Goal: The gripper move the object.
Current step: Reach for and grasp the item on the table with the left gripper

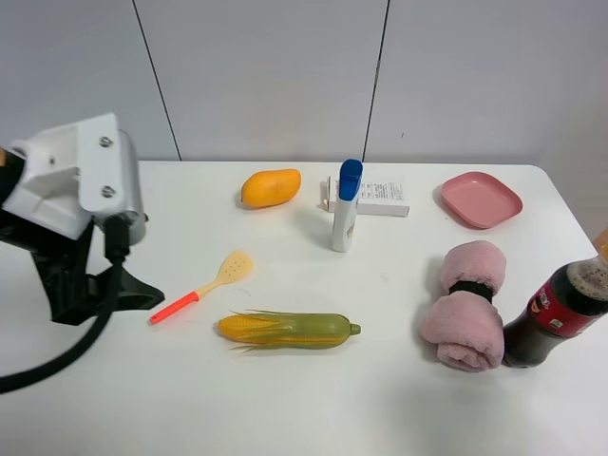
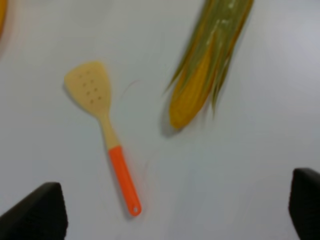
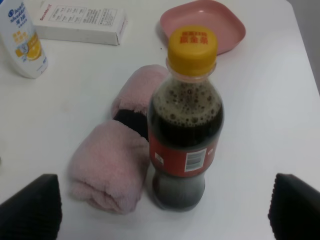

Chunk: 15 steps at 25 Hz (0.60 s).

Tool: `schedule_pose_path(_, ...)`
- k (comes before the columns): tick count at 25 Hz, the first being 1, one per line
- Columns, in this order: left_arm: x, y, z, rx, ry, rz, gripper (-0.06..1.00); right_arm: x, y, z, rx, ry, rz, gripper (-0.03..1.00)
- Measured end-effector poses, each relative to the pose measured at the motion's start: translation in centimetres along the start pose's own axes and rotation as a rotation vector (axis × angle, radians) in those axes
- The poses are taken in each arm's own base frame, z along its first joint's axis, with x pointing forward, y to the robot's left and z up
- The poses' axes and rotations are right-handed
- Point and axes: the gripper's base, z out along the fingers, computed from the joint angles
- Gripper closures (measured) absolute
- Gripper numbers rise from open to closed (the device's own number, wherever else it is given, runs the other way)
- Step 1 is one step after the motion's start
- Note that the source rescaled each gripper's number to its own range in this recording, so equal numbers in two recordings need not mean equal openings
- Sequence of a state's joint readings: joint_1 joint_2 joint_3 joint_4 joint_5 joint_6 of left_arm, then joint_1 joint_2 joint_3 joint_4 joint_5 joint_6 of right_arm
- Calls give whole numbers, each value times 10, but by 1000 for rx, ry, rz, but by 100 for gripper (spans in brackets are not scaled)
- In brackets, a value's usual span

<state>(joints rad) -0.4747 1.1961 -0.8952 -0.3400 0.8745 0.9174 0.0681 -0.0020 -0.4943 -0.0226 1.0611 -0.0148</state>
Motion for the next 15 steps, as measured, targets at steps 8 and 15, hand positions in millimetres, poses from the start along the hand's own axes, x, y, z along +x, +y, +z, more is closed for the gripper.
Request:
schedule_pose_path(8,-17,-10,69,114,81,75,14,0,0,0,0,0,0,-3)
schedule_pose_path(15,-26,-20,113,118,81,238,14,0,0,0,0,0,0,-3)
